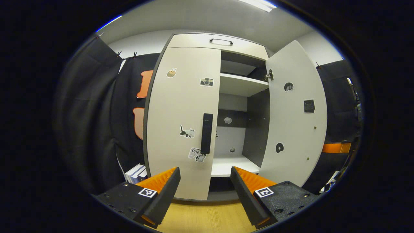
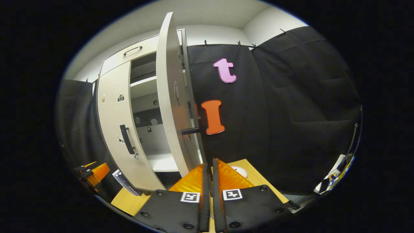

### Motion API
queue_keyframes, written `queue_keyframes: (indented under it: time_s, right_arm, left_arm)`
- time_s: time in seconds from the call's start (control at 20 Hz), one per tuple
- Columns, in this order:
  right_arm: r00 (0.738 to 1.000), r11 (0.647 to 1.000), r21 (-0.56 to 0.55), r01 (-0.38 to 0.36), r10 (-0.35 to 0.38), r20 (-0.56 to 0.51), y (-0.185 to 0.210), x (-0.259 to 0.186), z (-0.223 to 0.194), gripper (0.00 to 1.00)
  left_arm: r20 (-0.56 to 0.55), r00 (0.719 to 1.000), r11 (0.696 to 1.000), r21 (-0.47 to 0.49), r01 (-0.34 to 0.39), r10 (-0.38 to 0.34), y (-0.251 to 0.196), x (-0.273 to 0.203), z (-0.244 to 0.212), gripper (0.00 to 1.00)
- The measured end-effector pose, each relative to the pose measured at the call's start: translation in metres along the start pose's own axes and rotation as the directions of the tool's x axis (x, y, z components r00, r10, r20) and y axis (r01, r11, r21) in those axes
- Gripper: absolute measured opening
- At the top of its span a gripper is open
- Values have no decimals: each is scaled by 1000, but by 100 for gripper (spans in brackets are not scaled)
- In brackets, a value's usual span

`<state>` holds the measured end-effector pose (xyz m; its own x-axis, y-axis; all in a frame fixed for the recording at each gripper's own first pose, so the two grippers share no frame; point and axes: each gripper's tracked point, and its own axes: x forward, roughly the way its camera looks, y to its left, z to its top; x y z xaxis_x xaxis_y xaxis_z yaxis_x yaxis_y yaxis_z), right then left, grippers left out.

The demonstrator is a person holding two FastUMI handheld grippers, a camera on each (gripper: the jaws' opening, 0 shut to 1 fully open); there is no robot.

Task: Open the right door of the double-door shoe cabinet with the right hand, and open the left door with the left hand.

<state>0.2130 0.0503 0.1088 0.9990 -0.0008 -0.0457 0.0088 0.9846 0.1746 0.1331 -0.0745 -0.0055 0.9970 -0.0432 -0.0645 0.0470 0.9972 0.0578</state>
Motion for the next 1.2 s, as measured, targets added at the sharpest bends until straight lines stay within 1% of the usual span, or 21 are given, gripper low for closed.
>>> queue_keyframes:
  time_s: [0.05, 0.2, 0.25, 0.35, 0.5, 0.55, 0.6, 0.65, 0.7, 0.8, 0.9, 1.0, 1.1, 1.15, 1.2]
  right_arm:
    - [1000, 1000, -5, 3, -3, 5, -1, -3, 1, 15]
    - [998, 998, -36, 56, -55, 36, -17, -7, 8, 83]
    - [997, 996, -40, 74, -72, 42, -22, -11, 9, 85]
    - [996, 996, -31, 83, -81, 43, -26, -16, 9, 91]
    - [994, 994, -30, 105, -103, 40, -35, -21, 8, 97]
    - [993, 993, -31, 116, -115, 39, -39, -22, 7, 89]
    - [991, 992, -28, 127, -126, 39, -44, -25, 7, 89]
    - [990, 990, -24, 137, -136, 38, -48, -27, 6, 98]
    - [988, 989, -21, 148, -148, 37, -53, -30, 6, 99]
    - [983, 984, -19, 179, -179, 39, -64, -33, 5, 98]
    - [978, 978, -13, 208, -207, 36, -75, -36, 4, 98]
    - [975, 975, -4, 221, -221, 28, -81, -38, 3, 98]
    - [972, 973, -2, 233, -233, 21, -85, -37, -1, 98]
    - [971, 971, -5, 238, -238, 14, -86, -36, -2, 98]
    - [971, 971, -7, 240, -240, 8, -86, -34, -3, 99]
  left_arm:
    - [2, 1000, 1000, 1, 3, -3, -1, 9, 2, 95]
    - [22, 1000, 1000, 1, 2, -2, -5, 44, 11, 95]
    - [25, 1000, 1000, 1, 4, -4, -7, 56, 14, 95]
    - [14, 1000, 1000, -1, 4, -4, -10, 80, 15, 95]
    - [19, 1000, 999, 34, -5, 4, -10, 112, 20, 95]
    - [12, 1000, 999, 32, -7, 7, -9, 125, 18, 94]
    - [0, 1000, 1000, 19, -11, 11, -7, 135, 15, 95]
    - [0, 1000, 1000, 12, -22, 22, -4, 146, 16, 92]
    - [2, 999, 999, 20, -39, 39, 1, 154, 16, 95]
    - [14, 999, 997, 53, -52, 51, 7, 172, 19, 94]
    - [5, 998, 996, 64, -68, 68, 13, 184, 17, 94]
    - [10, 999, 997, 48, -52, 52, 10, 190, 18, 94]
    - [18, 999, 999, 38, -27, 26, 5, 191, 19, 92]
    - [17, 1000, 999, 40, -24, 23, 3, 194, 19, 87]
    - [7, 1000, 999, 46, -14, 14, -1, 198, 17, 84]
